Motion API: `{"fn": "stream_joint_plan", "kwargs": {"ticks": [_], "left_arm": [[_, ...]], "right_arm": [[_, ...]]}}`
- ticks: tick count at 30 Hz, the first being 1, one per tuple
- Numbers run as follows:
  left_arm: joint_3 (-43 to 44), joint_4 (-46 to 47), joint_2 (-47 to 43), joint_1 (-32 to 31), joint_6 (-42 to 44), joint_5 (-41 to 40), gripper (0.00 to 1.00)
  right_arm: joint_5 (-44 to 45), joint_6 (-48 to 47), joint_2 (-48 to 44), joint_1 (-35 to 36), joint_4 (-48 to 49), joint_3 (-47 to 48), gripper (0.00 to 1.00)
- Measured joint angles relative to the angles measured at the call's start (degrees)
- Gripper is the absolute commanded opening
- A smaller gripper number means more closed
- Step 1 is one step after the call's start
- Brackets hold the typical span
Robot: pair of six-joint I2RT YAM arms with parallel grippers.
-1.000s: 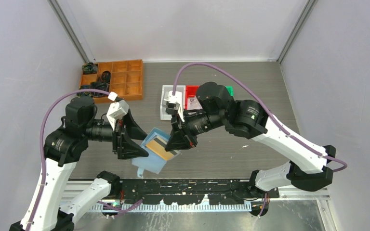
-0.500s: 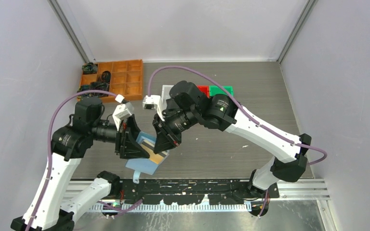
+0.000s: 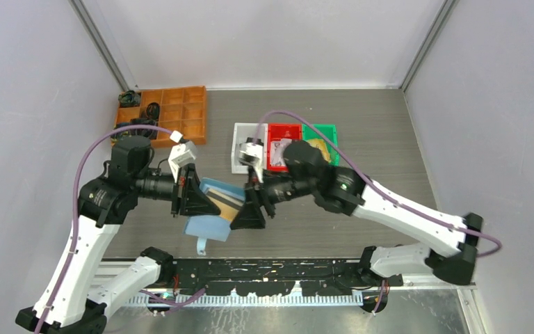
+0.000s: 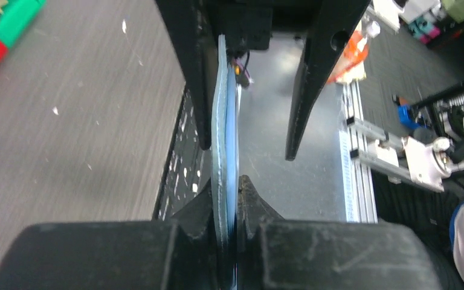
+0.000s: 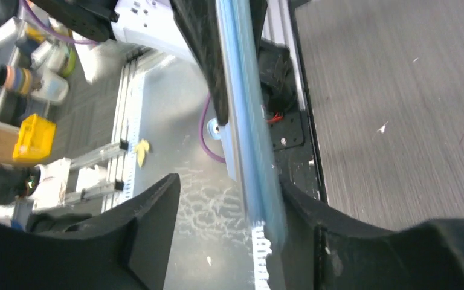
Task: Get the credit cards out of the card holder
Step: Remove the credit card from the card holder.
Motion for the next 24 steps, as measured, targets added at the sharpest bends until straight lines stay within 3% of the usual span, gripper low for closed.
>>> {"fn": "stream_joint_plan", "kwargs": {"ticks": [5,10,12,15,16,18,19,20,24], "left_arm": [[0.0,10.8,-0.2,0.0,-10.1,-0.7,0.0],[-1.0,20.5,-1.1,0.0,-19.9,-0.8,0.0],[-1.4,23.5,-1.4,0.0,-23.6,-0.8,0.0],[-1.4,26.3,-1.4,0.0,-27.1,-0.5,0.04],[-1.4,26.8,-1.5,0.0,-27.8,-0.2,0.13],[-1.4,26.9,-1.9,0.1,-28.2,0.1,0.59],[-1.4,26.7,-2.0,0.1,-27.5,0.3,0.72],[-1.3,25.6,-2.1,0.1,-26.1,0.4,0.79],[1.4,14.4,-1.3,0.1,-17.2,0.0,0.8]], "right_arm": [[6.4,10.7,-15.3,-0.6,27.4,-21.8,0.57],[11.0,18.8,-16.7,-0.7,47.5,-29.9,0.5],[11.7,21.0,-15.0,-0.7,52.3,-30.4,0.4],[12.2,23.2,-13.0,-0.7,56.9,-30.4,0.12],[12.4,23.8,-12.6,-0.7,57.7,-30.4,0.05],[12.2,24.4,-12.2,-0.8,58.6,-30.4,0.01],[12.2,24.4,-12.2,-0.7,58.3,-30.3,0.01],[11.7,24.3,-12.4,-0.7,57.0,-29.9,0.01],[6.8,20.2,-12.5,-0.7,43.0,-23.1,0.01]]}}
